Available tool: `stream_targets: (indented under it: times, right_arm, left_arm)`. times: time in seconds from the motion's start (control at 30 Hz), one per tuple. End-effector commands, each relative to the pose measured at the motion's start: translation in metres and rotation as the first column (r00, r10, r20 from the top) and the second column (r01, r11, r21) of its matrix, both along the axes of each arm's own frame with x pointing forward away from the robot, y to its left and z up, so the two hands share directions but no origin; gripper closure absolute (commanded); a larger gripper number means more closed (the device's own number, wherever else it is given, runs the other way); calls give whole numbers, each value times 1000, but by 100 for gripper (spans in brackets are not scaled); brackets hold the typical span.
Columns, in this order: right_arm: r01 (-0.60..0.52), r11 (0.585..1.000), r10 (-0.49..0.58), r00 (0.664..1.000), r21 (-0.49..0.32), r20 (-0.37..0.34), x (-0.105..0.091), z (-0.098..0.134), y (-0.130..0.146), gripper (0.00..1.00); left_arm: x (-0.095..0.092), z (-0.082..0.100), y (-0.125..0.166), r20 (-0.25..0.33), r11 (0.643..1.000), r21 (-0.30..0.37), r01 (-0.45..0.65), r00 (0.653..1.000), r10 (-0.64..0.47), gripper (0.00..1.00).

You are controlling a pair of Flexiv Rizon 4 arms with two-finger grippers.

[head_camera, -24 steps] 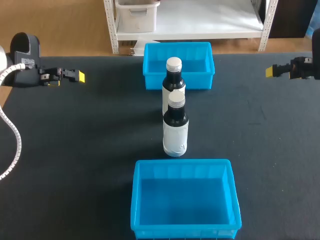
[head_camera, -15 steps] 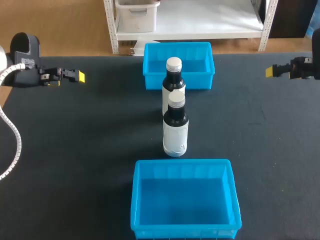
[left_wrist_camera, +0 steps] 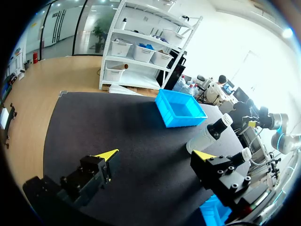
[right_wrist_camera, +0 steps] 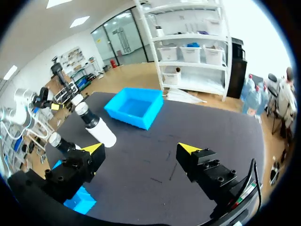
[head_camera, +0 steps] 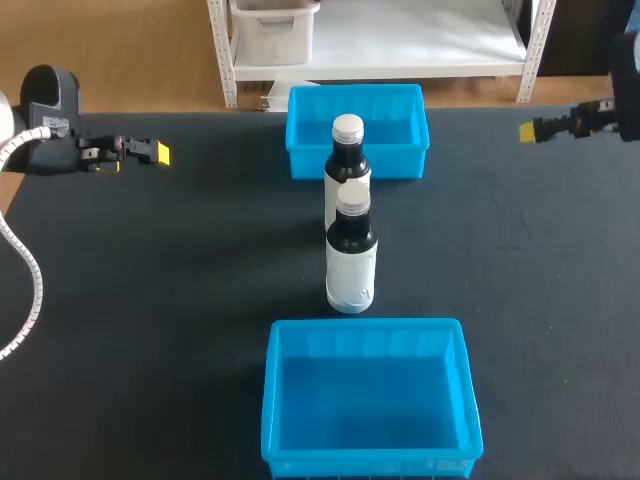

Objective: Pick up the bottle, and place it in the far bin if it is heavy, or in the near bin if it is light.

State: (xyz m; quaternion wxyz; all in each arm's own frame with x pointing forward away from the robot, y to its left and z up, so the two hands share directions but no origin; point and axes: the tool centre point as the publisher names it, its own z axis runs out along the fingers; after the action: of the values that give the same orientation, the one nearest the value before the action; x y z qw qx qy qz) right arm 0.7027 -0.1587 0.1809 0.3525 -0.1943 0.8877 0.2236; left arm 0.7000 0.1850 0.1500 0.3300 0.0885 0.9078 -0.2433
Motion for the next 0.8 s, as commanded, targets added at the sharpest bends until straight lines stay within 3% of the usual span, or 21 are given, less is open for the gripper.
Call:
stream_targets:
  times: [0.03, 0.67, 0.8]
  right_arm:
    - [-655, 739, 668, 743, -159, 39, -15, 17, -7, 0]
    - [-655, 739, 668, 743, -159, 39, -15, 17, -7, 0]
    - [-645, 736, 672, 733, -205, 105, -23, 13, 13, 0]
  left_arm:
    - [0, 0, 0, 0, 1000, 0, 0, 1000, 0, 0]
    - [0, 0, 0, 0, 1000, 0, 0, 1000, 0, 0]
    - [0, 0, 0, 0, 1000, 0, 0, 1000, 0, 0]
